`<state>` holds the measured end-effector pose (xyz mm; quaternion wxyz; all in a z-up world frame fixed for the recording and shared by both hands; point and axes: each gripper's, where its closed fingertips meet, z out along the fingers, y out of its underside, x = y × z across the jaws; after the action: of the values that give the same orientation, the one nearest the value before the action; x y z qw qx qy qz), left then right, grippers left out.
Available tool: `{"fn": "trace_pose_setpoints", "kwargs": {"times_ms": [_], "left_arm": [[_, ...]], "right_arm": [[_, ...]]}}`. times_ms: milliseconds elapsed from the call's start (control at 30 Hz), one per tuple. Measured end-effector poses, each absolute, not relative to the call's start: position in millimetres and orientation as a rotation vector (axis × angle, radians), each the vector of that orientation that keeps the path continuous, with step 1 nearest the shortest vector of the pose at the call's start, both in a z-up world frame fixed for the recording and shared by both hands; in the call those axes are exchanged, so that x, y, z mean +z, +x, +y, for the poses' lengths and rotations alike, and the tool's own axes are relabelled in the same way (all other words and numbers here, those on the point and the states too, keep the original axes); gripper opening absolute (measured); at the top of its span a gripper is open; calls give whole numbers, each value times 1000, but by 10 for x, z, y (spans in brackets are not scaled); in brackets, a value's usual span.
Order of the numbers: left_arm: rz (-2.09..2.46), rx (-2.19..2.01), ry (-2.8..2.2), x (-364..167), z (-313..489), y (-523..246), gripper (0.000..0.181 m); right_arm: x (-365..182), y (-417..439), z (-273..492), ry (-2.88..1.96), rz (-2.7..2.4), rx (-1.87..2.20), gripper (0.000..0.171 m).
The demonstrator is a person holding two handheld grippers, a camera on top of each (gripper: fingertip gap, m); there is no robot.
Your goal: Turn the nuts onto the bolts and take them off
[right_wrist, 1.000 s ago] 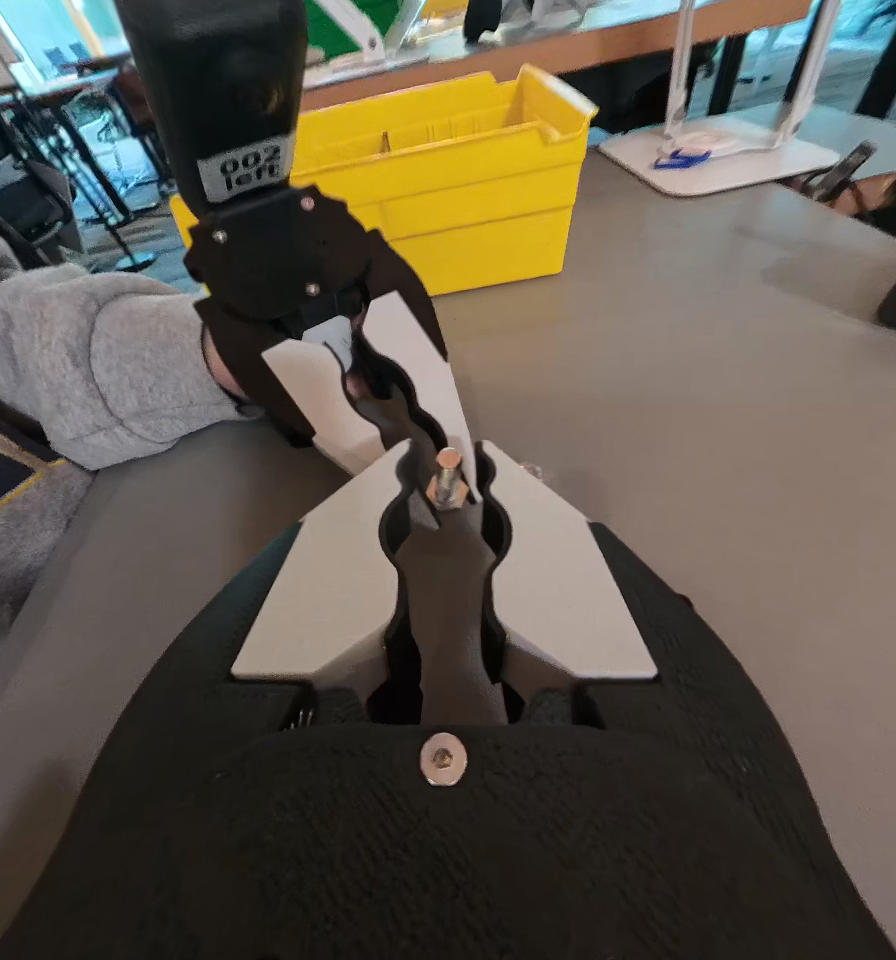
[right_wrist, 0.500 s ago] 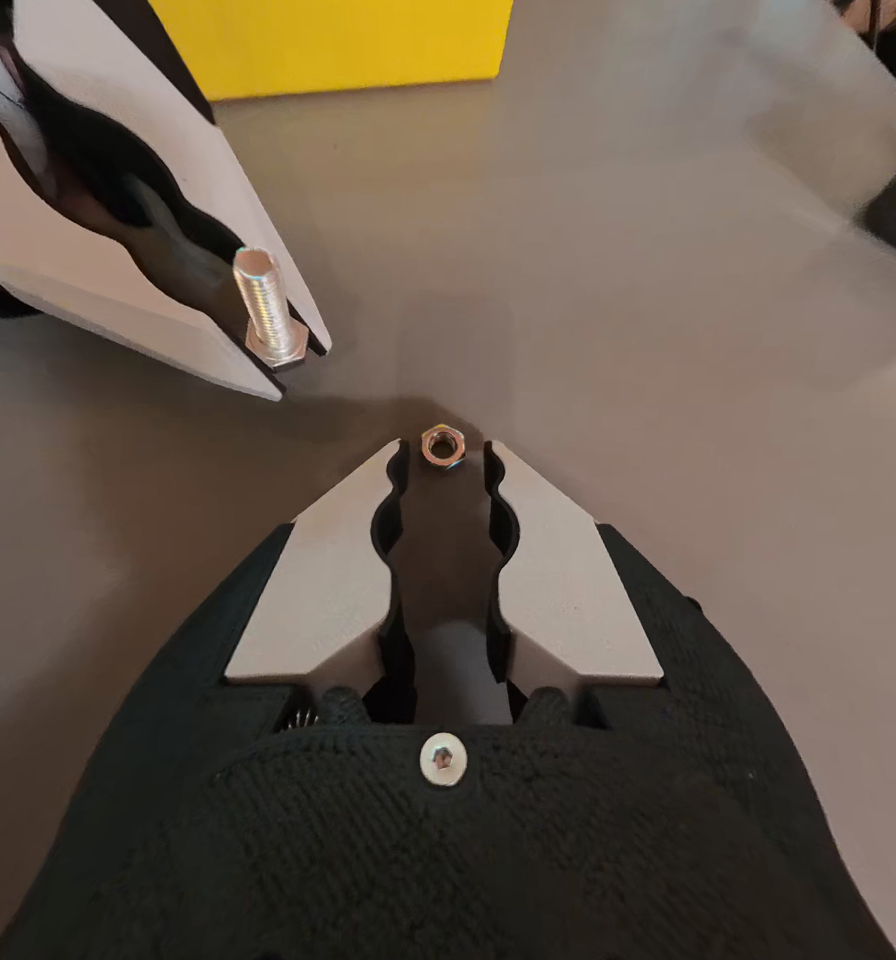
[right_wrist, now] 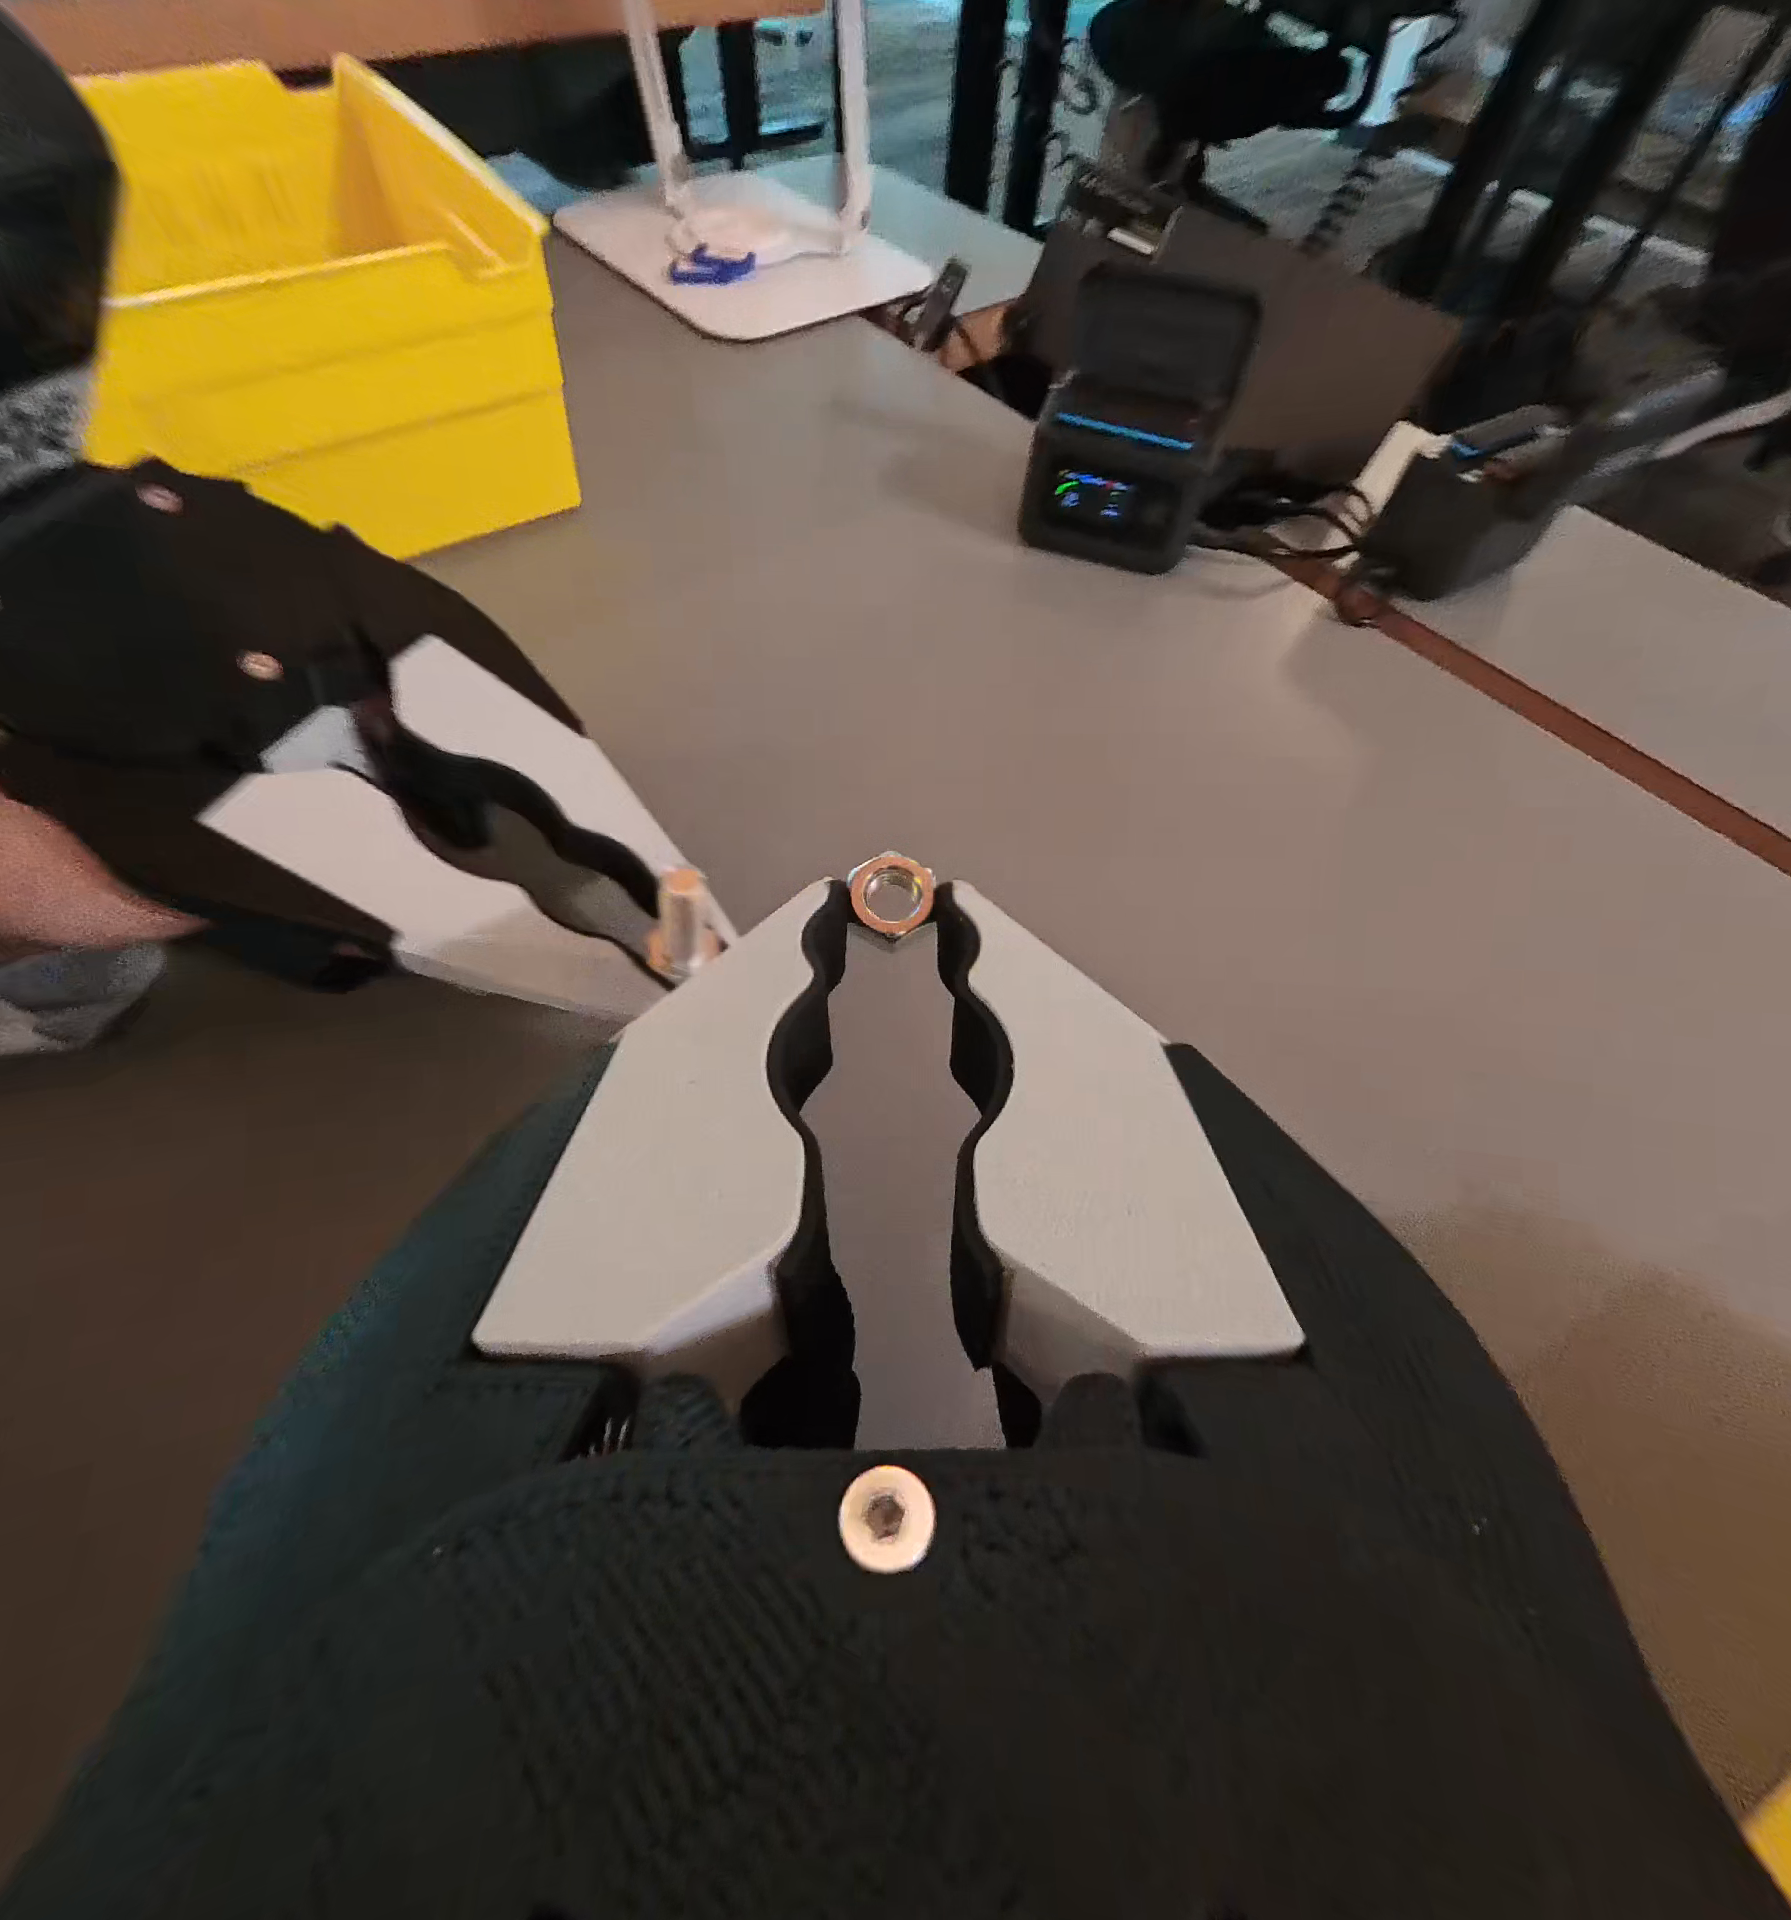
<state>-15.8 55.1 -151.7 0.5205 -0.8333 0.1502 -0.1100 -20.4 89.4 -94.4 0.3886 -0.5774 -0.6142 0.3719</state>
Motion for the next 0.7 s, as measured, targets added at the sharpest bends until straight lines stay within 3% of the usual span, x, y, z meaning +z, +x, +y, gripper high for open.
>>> {"fn": "trace_pose_setpoints", "kwargs": {"times_ms": [700], "left_arm": [[669,-336,-2154,-1854,823,65,16]], "right_arm": [[-1208,84,922,-1569,-1532,879,16]]}}
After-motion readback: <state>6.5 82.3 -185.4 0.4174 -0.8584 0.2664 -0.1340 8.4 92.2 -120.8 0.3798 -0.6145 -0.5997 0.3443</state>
